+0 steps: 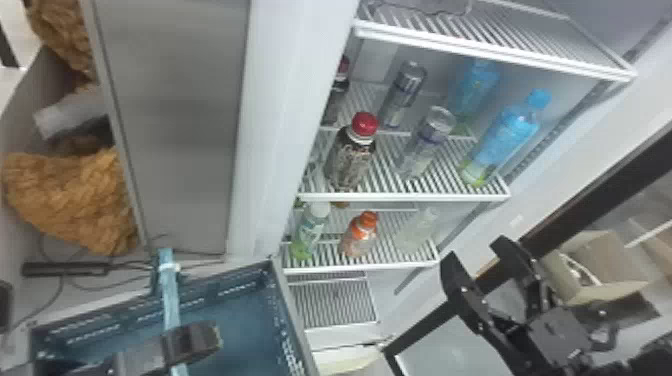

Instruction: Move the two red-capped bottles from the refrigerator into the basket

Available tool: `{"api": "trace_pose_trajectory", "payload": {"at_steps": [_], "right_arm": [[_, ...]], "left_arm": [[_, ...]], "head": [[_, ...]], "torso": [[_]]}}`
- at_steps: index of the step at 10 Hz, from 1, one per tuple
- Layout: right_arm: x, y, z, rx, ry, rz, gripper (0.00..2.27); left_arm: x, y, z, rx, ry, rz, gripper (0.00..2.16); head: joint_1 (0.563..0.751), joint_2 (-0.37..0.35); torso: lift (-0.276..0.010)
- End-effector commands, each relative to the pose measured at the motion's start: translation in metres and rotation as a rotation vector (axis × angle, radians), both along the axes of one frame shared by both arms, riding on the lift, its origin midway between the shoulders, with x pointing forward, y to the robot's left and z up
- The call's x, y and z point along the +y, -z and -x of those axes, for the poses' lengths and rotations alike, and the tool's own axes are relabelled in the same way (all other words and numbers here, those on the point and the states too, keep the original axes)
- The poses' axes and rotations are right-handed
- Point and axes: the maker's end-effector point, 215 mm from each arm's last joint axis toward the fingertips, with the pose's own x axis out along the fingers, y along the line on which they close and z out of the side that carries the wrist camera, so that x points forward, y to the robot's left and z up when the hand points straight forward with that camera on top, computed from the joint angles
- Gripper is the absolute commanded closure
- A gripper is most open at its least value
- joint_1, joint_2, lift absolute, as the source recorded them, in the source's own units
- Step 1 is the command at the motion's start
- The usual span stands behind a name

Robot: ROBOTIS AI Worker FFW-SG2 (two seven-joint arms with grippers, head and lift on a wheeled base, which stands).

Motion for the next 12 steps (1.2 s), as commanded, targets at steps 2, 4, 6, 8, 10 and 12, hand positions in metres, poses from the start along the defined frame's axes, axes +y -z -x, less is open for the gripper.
{"api": "trace_pose_trajectory", "payload": {"at_steps": [2, 4, 6, 8, 10, 12], "right_arm": [[0.001, 0.0, -0.001, -0.001, -0.001, 0.001, 0.17], [0.001, 0.002, -0.001, 0.007, -0.003, 0.002, 0.17], [0.001, 0.001, -0.002, 0.004, -0.001, -0.001, 0.17], [0.0, 0.003, -0.002, 0.006, 0.0, -0.002, 0.17], [0.0, 0.004, -0.007, 0.007, -0.001, 0.001, 0.17], [0.004, 0.003, -0.016, -0.003, -0.007, 0.001, 0.16]], "left_arm": [[-0.001, -0.001, 0.001, 0.0, 0.003, 0.003, 1.2], [0.0, -0.001, 0.001, 0.002, 0.0, 0.005, 1.2], [0.0, -0.001, 0.001, 0.001, 0.001, 0.007, 1.2], [0.0, -0.002, 0.001, 0.001, 0.001, 0.009, 1.2], [0.0, -0.002, 0.001, 0.001, -0.001, 0.008, 1.2], [0.001, -0.002, 0.0, 0.001, -0.004, 0.008, 1.2]], "head": [[0.695, -0.35], [0.695, -0.35], [0.695, -0.35], [0.695, -0.35], [0.695, -0.35], [0.695, -0.35]], "torso": [[0.0], [0.0], [0.0], [0.0], [0.0], [0.0]]}}
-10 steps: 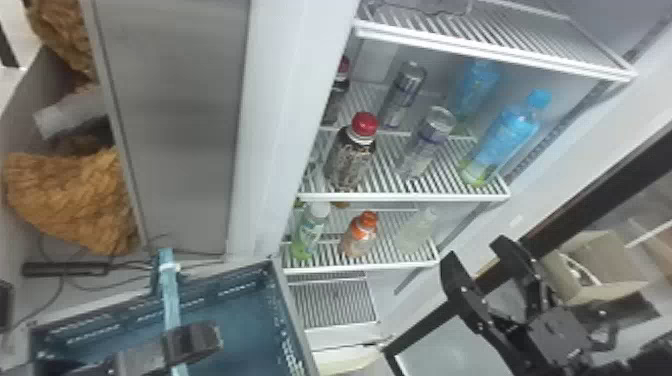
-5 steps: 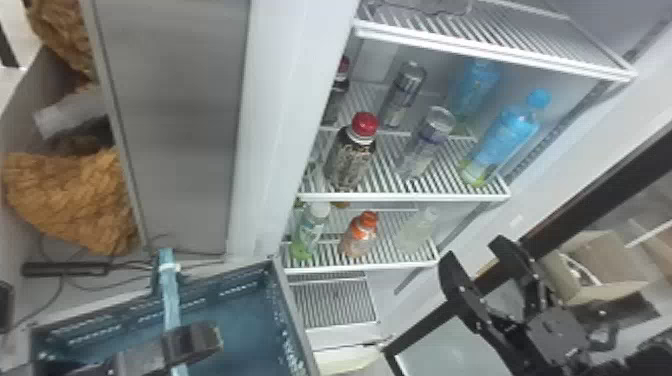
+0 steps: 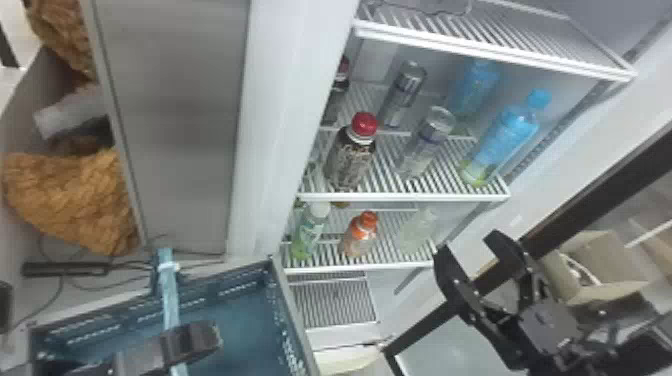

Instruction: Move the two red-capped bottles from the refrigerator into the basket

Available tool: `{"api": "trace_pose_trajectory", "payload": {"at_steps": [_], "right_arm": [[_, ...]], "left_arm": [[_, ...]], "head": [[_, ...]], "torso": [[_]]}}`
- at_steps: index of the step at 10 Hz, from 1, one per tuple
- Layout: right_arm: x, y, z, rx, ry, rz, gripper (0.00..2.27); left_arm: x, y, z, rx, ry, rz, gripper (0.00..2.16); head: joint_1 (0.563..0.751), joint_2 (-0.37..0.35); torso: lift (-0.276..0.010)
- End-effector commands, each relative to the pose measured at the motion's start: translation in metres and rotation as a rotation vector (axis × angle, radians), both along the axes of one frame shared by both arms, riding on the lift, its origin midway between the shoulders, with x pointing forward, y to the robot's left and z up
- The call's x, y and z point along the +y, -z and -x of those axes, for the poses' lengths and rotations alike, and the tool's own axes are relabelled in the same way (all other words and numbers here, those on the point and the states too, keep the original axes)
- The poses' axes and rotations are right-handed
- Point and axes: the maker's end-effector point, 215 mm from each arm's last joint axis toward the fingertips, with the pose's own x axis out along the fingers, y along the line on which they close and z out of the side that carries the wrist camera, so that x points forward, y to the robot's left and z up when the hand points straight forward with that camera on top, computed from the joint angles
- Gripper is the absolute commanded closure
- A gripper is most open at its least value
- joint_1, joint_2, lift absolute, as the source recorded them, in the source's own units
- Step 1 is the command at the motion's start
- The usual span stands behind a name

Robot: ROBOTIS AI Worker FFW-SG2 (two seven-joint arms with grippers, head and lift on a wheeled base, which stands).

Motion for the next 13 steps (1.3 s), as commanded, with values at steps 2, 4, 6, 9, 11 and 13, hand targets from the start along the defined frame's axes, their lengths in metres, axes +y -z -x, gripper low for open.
{"api": "trace_pose_trajectory", "payload": {"at_steps": [2, 4, 6, 9, 11, 13], "right_arm": [[0.006, 0.009, -0.015, -0.011, -0.003, -0.022, 0.16], [0.008, 0.013, -0.028, -0.021, 0.0, -0.018, 0.16], [0.013, 0.01, -0.042, -0.045, -0.005, -0.01, 0.16], [0.02, 0.017, -0.065, -0.056, -0.016, -0.014, 0.16], [0.035, 0.027, -0.078, -0.031, -0.041, -0.043, 0.16], [0.051, 0.026, -0.091, -0.041, -0.071, -0.049, 0.16]], "left_arm": [[0.0, 0.0, -0.001, -0.002, -0.001, -0.001, 1.2], [0.0, 0.001, -0.001, 0.001, 0.0, -0.001, 1.2], [0.0, 0.001, -0.001, 0.001, 0.0, -0.001, 1.2], [-0.001, 0.002, 0.0, 0.006, 0.003, 0.0, 1.2], [-0.002, 0.003, 0.0, 0.011, 0.004, 0.0, 1.2], [-0.003, 0.003, 0.0, 0.009, 0.006, 0.001, 1.2]], "head": [[0.695, -0.35], [0.695, -0.35], [0.695, -0.35], [0.695, -0.35], [0.695, -0.35], [0.695, -0.35]], "torso": [[0.0], [0.0], [0.0], [0.0], [0.0], [0.0]]}}
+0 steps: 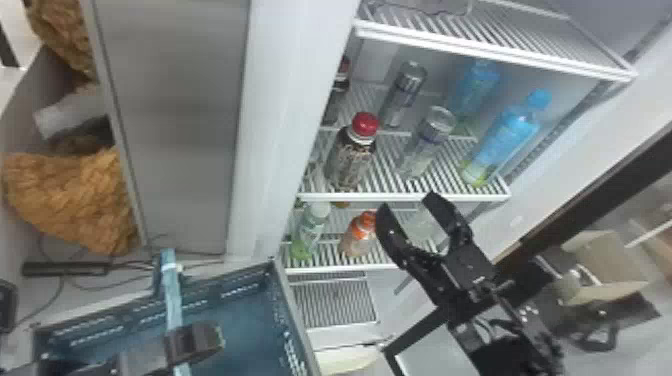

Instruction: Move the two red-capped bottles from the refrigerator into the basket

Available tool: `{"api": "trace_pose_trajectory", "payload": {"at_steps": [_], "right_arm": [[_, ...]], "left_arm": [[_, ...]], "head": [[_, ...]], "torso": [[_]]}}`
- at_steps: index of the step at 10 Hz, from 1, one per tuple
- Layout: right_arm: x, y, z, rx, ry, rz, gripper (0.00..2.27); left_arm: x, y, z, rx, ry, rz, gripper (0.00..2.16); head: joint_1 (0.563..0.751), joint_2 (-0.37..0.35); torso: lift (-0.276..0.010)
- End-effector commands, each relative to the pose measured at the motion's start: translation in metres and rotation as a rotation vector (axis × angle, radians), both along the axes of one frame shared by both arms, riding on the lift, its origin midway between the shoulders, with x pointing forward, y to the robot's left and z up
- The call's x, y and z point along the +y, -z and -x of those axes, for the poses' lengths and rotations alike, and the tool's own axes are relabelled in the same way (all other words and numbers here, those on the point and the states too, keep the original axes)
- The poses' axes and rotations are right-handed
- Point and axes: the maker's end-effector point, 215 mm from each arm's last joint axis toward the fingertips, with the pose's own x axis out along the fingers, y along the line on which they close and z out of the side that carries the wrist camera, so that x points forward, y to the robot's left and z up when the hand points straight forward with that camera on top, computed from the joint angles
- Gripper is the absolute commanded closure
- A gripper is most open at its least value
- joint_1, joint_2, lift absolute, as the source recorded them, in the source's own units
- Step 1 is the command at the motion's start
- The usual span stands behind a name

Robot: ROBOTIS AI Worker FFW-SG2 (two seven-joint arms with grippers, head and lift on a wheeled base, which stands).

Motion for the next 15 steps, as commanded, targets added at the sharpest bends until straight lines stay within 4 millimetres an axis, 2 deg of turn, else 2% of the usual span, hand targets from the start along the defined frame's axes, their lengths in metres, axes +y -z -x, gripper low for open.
{"api": "trace_pose_trajectory", "payload": {"at_steps": [1, 4, 7, 12, 14, 15], "right_arm": [[0.006, -0.004, -0.008, -0.012, -0.003, 0.0, 0.16], [0.011, -0.012, -0.031, -0.037, 0.003, -0.006, 0.16], [0.026, -0.014, -0.045, -0.04, -0.025, -0.004, 0.16], [0.029, -0.008, -0.067, -0.022, -0.014, 0.01, 0.16], [0.039, -0.003, -0.077, -0.014, -0.036, 0.003, 0.16], [0.051, -0.001, -0.082, -0.01, -0.061, -0.004, 0.16]], "left_arm": [[0.001, 0.0, 0.0, 0.0, -0.001, 0.0, 1.2], [0.001, 0.0, 0.0, 0.004, -0.001, 0.004, 1.2], [0.001, 0.001, 0.001, 0.008, -0.001, 0.005, 1.2], [0.001, 0.001, 0.002, 0.008, 0.002, 0.003, 1.2], [0.002, 0.002, 0.003, 0.01, 0.004, 0.002, 1.2], [0.001, 0.002, 0.003, 0.01, 0.003, 0.001, 1.2]], "head": [[0.695, -0.35], [0.695, -0.35], [0.695, -0.35], [0.695, -0.323], [0.695, -0.317], [0.695, -0.308]], "torso": [[0.0], [0.0], [0.0], [0.0], [0.0], [0.0]]}}
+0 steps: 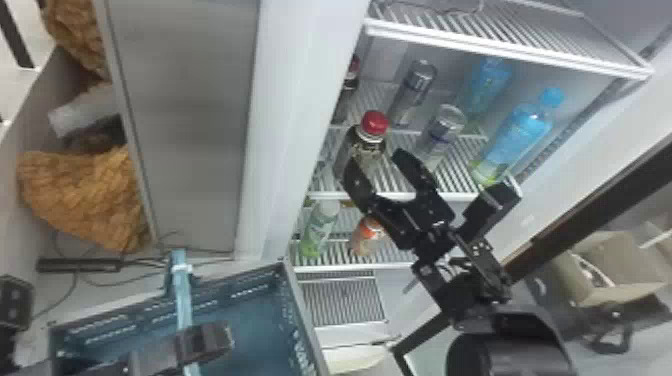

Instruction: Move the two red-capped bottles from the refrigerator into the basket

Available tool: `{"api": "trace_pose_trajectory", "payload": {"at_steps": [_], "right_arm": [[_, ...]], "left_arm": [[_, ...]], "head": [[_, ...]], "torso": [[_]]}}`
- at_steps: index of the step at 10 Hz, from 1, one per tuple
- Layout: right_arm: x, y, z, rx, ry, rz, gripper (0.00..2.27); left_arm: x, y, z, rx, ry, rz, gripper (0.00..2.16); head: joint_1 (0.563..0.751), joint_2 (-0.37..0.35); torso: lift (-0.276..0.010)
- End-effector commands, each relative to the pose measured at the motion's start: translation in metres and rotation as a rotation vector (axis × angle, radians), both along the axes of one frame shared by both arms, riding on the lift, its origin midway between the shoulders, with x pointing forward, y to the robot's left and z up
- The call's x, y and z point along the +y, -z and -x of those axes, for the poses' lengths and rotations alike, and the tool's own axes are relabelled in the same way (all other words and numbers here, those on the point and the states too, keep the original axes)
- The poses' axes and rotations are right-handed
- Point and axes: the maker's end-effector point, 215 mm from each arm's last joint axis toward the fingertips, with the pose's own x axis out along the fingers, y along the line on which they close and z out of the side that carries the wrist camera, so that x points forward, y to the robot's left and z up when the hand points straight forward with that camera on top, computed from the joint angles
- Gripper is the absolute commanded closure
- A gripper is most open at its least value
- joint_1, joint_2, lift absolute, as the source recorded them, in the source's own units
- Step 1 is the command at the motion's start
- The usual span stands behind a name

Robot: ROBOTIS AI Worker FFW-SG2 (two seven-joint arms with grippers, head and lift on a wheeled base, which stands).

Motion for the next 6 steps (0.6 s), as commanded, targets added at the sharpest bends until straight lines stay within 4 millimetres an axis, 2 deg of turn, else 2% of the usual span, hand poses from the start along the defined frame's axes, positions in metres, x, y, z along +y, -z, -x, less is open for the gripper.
{"api": "trace_pose_trajectory", "payload": {"at_steps": [1, 6], "right_arm": [[0.011, 0.005, -0.006, 0.007, -0.021, -0.004, 0.16], [0.008, 0.0, -0.019, -0.003, 0.002, 0.013, 0.16]], "left_arm": [[0.0, 0.0, 0.0, 0.0, 0.001, -0.001, 1.2], [0.0, 0.0, 0.0, 0.0, 0.001, -0.001, 1.2]], "head": [[0.695, -0.299], [0.695, -0.273]], "torso": [[0.0], [0.0]]}}
